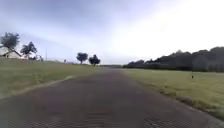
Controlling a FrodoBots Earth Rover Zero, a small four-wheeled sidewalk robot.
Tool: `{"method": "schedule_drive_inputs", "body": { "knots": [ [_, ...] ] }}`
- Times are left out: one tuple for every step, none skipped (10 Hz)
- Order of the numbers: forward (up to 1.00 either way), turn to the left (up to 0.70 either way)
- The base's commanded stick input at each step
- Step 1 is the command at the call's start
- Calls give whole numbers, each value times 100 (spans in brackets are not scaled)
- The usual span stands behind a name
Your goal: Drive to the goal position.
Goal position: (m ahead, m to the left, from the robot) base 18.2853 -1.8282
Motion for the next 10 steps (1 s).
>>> {"method": "schedule_drive_inputs", "body": {
  "knots": [
    [100,0],
    [100,0],
    [100,0],
    [100,0],
    [100,0],
    [100,0],
    [100,0],
    [100,0],
    [100,0],
    [100,0]
  ]
}}
